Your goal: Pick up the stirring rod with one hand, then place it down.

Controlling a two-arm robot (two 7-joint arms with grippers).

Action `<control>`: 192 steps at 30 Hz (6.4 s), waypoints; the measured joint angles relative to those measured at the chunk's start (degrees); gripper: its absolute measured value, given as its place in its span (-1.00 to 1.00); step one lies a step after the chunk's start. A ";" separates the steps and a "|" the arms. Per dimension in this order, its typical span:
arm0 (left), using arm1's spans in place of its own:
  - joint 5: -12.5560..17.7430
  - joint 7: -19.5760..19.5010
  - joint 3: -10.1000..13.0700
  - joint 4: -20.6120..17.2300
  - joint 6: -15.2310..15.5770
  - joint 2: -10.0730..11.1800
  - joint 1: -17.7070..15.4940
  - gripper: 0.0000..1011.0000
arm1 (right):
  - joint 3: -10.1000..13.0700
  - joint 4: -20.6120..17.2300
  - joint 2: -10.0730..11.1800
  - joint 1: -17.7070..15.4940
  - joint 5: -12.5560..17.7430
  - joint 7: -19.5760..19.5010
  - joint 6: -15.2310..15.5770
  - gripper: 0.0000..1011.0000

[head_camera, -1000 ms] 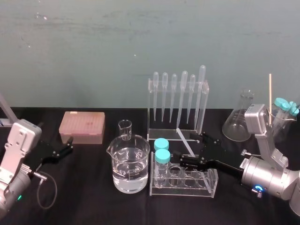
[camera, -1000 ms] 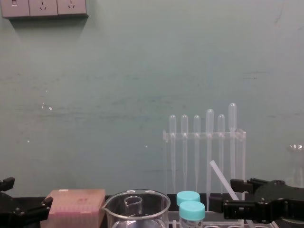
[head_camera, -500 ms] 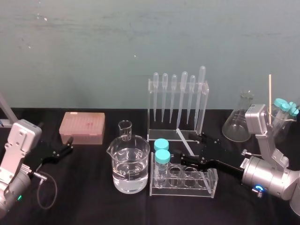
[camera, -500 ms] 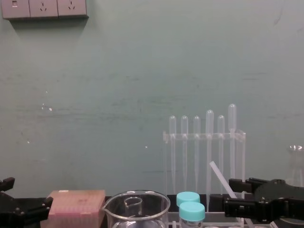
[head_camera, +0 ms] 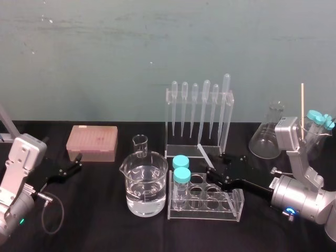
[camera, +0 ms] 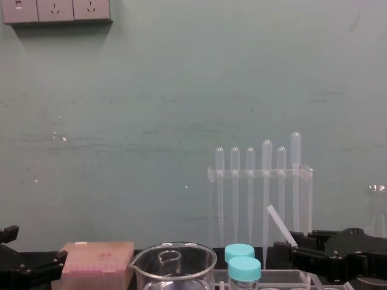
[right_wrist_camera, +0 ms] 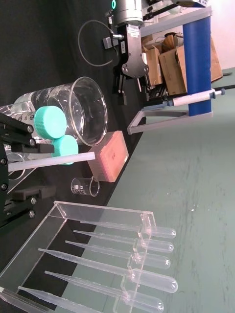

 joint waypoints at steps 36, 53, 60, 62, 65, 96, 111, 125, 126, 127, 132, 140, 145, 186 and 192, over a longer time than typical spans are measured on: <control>0.00 0.00 0.00 0.00 0.00 0.00 0.00 0.98 | 5.97 -0.82 -2.85 -0.60 -0.36 -0.58 -12.99 -0.86; 0.00 0.00 0.00 0.00 0.00 0.00 0.00 0.98 | 10.32 -0.56 -5.89 -1.17 1.99 4.82 -22.97 -0.86; 0.00 0.00 0.00 0.00 0.00 0.00 0.00 0.98 | 11.40 2.44 -6.13 -2.78 3.01 6.74 -22.99 -0.86; 0.00 0.00 0.00 0.00 0.00 0.00 0.00 0.98 | 11.71 2.67 -6.23 -2.89 3.04 6.76 -22.86 -0.86; 0.00 0.00 0.00 0.00 0.00 0.00 0.00 0.98 | 11.97 2.86 -6.33 -2.96 3.09 6.76 -22.78 -0.86; 0.00 0.00 0.00 0.00 0.00 0.00 0.00 0.98 | 11.57 2.58 -6.19 -2.82 2.98 6.71 -22.70 -0.86; 0.00 0.00 0.00 0.00 0.00 0.00 0.00 0.98 | 11.56 2.58 -6.19 -2.81 2.98 6.67 -22.70 -0.86; 0.00 0.00 0.00 0.00 0.00 0.00 0.00 0.98 | 11.56 2.58 -6.19 -2.81 2.98 6.68 -22.70 -0.86; 0.00 0.00 0.00 0.00 0.00 0.00 0.00 0.98 | 11.56 2.57 -6.19 -2.82 2.98 6.67 -22.70 -0.86; 0.00 0.00 0.00 0.00 0.00 0.00 0.00 0.98 | 11.56 2.57 -6.19 -2.82 2.98 6.67 -22.70 -0.86; 0.00 0.00 0.00 0.00 0.00 0.00 0.00 0.98 | 11.56 2.57 -6.19 -2.82 2.98 6.68 -22.70 -0.86; 0.00 0.00 0.00 0.00 0.00 0.00 0.00 0.98 | 11.56 2.58 -6.19 -2.82 2.98 6.68 -22.70 -0.86; 0.00 0.00 0.00 0.00 0.00 0.00 0.00 0.98 | 11.56 2.57 -6.19 -2.82 2.98 6.68 -22.70 -0.86; 0.00 0.00 0.00 0.00 0.00 0.00 0.00 0.98 | 11.56 2.57 -6.19 -2.82 2.98 6.67 -22.71 -0.86; 0.00 0.00 0.00 0.00 0.00 0.00 0.00 0.98 | 11.56 2.57 -6.19 -2.82 2.98 6.68 -22.71 -0.86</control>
